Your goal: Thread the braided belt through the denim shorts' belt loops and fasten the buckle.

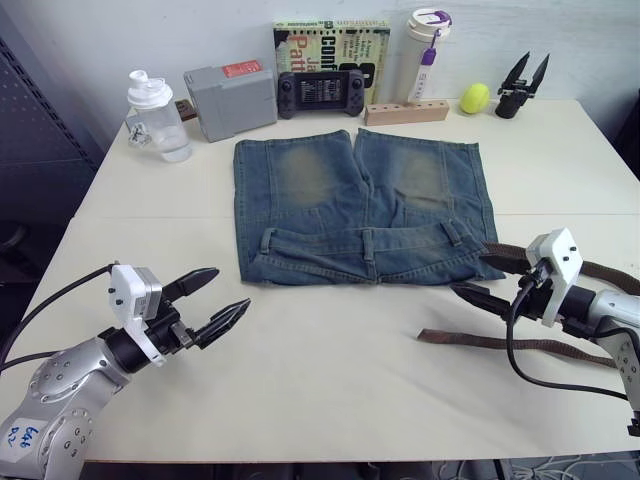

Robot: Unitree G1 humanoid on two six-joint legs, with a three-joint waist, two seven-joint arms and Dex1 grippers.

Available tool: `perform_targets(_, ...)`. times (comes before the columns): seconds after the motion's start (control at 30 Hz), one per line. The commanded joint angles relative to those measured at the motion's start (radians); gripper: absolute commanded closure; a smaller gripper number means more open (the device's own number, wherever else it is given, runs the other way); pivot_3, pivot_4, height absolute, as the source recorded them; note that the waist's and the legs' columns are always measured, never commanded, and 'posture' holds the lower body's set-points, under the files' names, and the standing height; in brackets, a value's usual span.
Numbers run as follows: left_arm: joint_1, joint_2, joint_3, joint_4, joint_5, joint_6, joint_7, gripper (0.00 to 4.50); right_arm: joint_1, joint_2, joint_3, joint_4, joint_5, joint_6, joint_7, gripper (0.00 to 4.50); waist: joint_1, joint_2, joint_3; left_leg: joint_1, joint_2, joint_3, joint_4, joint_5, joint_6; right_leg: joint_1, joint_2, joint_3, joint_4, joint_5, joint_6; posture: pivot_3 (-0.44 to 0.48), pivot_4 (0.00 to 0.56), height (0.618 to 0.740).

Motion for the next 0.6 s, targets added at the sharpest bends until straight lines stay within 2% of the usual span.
perform_targets(0.03, 0.0, 0.01, 0.011, -0.038, -0.013, -0.014, -0.016, 0.0, -0.019, 0.0, -0.017, -0.006, 0.006, -0.028, 0.01, 0.03, 0.0, 0.0, 0.0, 0.0, 0.0, 0.0, 0.0, 0.0, 0.0, 0.0, 0.0, 0.0, 0.0, 0.0, 0.0, 0.0, 0.15, 0.722)
perform_targets(0.6, -0.065, 0.01, -0.016, 0.005, 0.025, -0.025, -0.023, 0.0, -0.01, 0.028, -0.079, -0.004, 0.031, -0.04, -0.034, 0.03, -0.001, 0.0, 0.0, 0.001, -0.001, 0.001, 0.0, 0.0, 0.0, 0.0, 0.001, 0.001, 0.0, 0.0, 0.0, 0.0, 0.15, 0.722)
